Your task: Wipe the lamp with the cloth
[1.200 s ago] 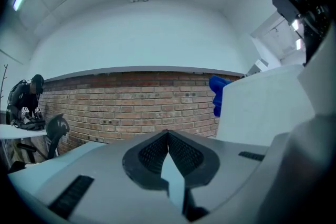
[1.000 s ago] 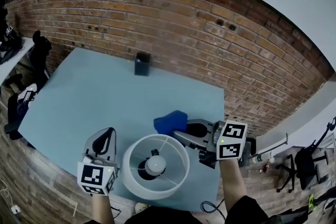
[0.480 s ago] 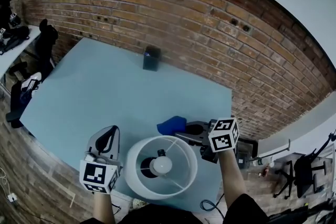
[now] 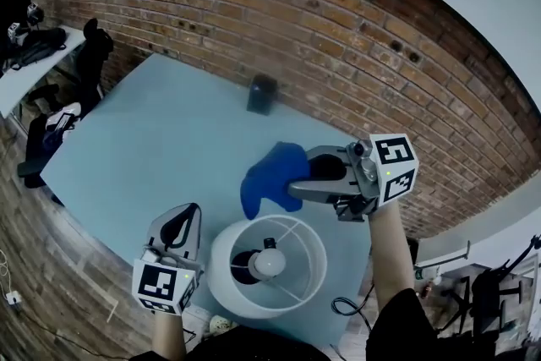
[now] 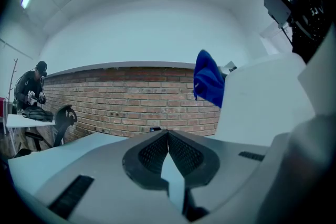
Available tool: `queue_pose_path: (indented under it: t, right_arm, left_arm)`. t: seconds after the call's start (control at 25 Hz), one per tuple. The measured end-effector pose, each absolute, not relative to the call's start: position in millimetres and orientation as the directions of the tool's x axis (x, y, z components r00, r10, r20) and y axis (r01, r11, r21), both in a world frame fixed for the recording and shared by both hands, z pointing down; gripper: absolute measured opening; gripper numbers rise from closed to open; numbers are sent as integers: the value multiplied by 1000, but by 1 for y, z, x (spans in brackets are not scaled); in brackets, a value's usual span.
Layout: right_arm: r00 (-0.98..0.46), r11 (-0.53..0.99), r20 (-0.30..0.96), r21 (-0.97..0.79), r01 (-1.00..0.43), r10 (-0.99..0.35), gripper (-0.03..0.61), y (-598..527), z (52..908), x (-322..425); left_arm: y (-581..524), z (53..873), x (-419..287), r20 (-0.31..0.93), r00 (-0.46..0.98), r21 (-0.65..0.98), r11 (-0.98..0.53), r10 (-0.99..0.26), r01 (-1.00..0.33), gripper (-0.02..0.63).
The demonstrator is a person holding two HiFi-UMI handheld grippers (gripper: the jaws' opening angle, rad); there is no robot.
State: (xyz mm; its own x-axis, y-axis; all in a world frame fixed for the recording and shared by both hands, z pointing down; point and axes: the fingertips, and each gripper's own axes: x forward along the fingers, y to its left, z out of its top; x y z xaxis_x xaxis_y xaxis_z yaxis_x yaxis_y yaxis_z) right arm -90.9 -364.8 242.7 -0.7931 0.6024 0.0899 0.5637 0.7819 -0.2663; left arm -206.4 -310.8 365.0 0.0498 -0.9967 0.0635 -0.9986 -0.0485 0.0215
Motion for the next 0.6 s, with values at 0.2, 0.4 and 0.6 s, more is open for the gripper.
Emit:
queue_pose_path:
  t: [0.2, 0.4, 0.6]
  right_arm:
    - [-647, 657, 132, -248, 711, 751, 60, -341, 236, -109]
    - [-486, 526, 199, -321, 788, 851, 58, -320, 271, -121]
    - [-394, 445, 207, -386, 808, 895, 58, -317, 295, -137]
  left_arm:
    - [-302, 365, -213, 62, 12, 21, -11, -998, -1000, 9]
    - [-296, 368, -216, 78, -18, 33, 21, -997, -999, 9]
    - [-286, 377, -219, 97, -48, 42, 52, -994, -998, 8]
